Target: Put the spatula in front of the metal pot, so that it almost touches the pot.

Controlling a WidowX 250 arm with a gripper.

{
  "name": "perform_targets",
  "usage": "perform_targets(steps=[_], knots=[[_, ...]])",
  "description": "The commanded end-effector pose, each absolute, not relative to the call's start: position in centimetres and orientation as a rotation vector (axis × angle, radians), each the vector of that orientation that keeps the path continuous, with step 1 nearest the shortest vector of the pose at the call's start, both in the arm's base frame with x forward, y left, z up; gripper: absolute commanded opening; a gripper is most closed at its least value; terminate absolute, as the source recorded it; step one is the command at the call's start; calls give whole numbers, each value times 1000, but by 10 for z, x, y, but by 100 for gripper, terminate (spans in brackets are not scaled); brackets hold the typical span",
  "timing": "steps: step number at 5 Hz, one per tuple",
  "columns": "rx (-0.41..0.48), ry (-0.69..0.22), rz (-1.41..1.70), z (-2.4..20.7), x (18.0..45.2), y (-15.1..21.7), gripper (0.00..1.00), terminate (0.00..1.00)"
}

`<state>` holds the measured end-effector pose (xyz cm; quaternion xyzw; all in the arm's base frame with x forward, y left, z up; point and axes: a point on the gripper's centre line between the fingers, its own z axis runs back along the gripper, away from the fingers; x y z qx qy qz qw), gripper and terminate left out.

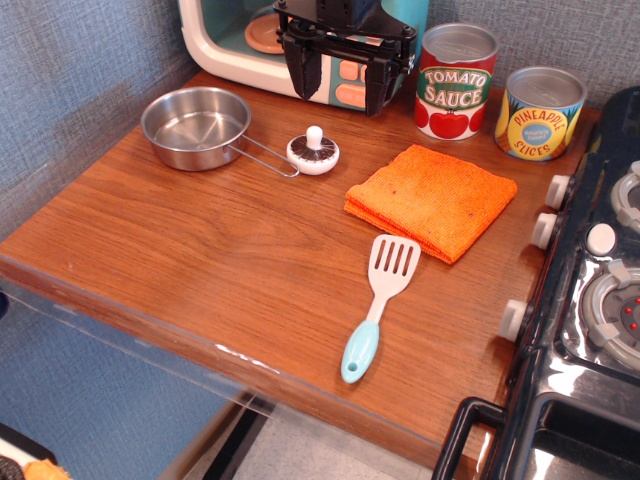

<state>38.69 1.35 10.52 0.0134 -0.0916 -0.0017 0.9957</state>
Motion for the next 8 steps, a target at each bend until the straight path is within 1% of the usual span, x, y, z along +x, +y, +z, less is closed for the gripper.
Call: perform_targets(steps=[1,2,3,4,5,6,7,8], knots=[[27,-183,-3,105,387,14,100,0],[4,-182,-6,102,376,3,100,0],[-31,-154,0,96,345,-17,100,0],[-20,-122,-4,84,308,-37,100,0],[14,-82,-6,61,281,-58,100,0],[35,-67,27,48,262,-67,100,0],[81,-31,26,36,253,-70,100,0],[98,7,40,24,252,-70,100,0]])
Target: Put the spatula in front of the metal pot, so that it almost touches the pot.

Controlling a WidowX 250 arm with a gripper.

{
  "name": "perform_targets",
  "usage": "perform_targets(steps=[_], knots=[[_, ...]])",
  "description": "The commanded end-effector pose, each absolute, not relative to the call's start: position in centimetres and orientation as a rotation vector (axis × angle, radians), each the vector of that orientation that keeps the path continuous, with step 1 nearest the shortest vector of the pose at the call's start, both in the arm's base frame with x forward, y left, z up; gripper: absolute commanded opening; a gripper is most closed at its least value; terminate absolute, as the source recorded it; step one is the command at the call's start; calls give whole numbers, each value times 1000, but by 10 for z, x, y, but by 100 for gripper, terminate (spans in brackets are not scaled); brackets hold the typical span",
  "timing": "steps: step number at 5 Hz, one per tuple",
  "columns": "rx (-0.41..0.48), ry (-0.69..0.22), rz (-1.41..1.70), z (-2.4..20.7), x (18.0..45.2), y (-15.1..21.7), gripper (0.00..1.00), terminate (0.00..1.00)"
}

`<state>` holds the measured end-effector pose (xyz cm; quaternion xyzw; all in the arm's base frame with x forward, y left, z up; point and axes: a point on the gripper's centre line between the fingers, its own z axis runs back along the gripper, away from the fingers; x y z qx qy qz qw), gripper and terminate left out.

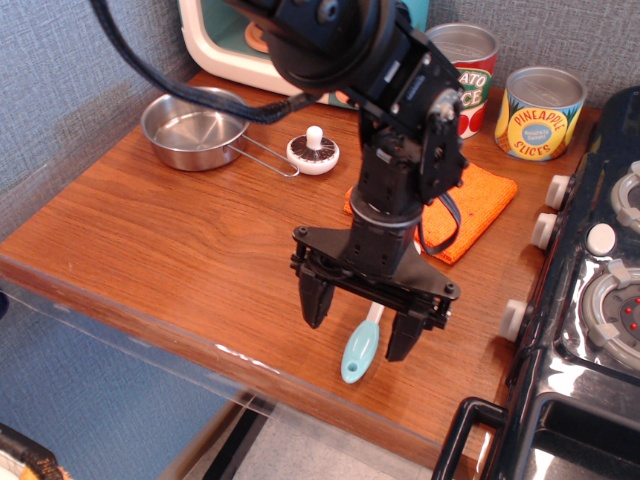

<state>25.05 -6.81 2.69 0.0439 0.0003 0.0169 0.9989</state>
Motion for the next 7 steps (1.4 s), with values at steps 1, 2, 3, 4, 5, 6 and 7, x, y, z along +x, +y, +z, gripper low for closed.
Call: perform_targets(steps=[1,2,3,4,5,6,7], knots=[[128,16,45,22,252,-71,100,0],[106,30,73,20,252,-70,100,0],[90,44,86,19,254,-68,0,0],[75,46,89,20,254,-68,0,0],[62,51,91,20,254,-67,0,0],[52,54,84,23,256,-65,0,0],[14,0,51,43,261,-71,0,0]])
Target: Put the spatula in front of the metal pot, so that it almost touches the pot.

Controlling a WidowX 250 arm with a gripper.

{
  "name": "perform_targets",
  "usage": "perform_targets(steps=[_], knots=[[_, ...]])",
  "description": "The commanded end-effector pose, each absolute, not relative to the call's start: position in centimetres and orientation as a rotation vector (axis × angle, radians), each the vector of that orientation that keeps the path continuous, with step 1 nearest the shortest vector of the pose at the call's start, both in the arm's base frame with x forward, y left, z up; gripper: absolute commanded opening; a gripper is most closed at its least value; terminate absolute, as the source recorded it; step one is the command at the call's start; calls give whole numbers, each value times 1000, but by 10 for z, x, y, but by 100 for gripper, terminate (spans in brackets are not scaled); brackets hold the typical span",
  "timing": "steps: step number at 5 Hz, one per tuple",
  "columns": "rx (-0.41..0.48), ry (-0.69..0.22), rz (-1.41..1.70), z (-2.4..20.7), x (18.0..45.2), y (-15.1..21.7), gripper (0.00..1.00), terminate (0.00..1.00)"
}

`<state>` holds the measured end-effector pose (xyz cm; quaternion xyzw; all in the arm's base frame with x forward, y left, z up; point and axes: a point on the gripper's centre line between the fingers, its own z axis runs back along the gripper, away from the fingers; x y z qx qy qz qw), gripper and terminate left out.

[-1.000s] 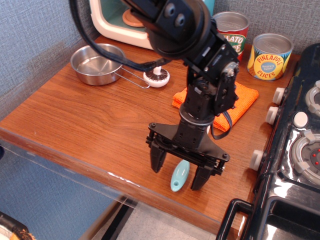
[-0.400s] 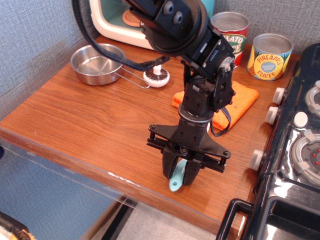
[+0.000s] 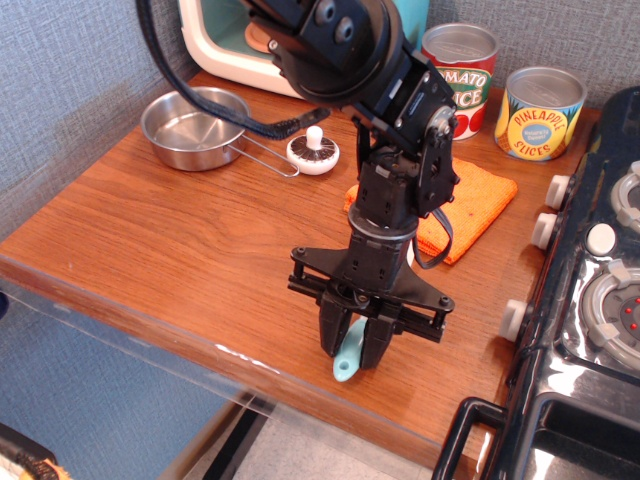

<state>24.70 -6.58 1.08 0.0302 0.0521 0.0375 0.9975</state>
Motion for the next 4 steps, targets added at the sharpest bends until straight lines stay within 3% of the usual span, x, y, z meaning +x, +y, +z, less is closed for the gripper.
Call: perform_targets(steps=[1,2,4], knots=[[-38,-89,22,88,266,-74,0,0],[-45,-102,60,107,266,-53,0,0],[52,-63,120,89,265,40,0,0]])
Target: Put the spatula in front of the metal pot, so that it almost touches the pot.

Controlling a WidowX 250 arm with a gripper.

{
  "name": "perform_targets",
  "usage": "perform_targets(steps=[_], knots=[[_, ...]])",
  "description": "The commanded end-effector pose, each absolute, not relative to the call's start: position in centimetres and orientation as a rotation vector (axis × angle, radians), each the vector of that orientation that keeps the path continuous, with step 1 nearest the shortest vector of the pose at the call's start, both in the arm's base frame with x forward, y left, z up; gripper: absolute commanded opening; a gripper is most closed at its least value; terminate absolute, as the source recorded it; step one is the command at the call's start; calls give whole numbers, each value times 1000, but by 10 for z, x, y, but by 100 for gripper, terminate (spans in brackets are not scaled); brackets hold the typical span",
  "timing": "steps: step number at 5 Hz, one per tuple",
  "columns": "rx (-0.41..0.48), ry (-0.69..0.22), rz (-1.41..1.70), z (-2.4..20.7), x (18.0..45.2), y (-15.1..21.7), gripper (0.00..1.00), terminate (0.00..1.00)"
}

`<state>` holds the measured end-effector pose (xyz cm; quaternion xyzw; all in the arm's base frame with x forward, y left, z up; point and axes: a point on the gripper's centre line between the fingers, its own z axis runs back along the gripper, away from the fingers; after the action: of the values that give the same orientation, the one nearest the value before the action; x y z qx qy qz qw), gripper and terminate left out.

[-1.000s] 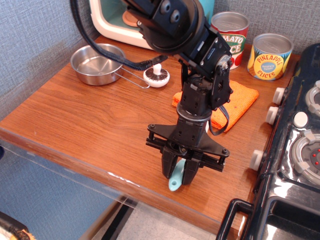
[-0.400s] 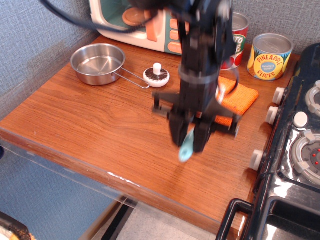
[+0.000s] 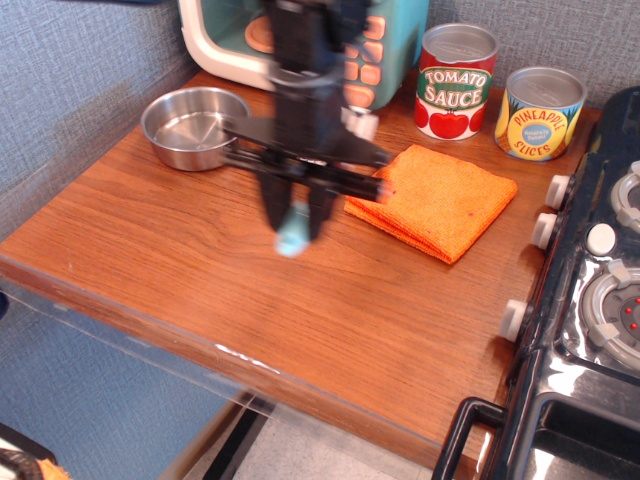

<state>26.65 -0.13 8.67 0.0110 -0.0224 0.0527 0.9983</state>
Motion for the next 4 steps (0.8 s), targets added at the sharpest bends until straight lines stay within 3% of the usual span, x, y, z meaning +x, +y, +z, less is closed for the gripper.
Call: perform_targets(steps=[1,2,4], knots=[[83,-66,159,78,253,70,0,0],[126,-37,201,58,251,87,0,0],[131,19,175,28,263,106,0,0]])
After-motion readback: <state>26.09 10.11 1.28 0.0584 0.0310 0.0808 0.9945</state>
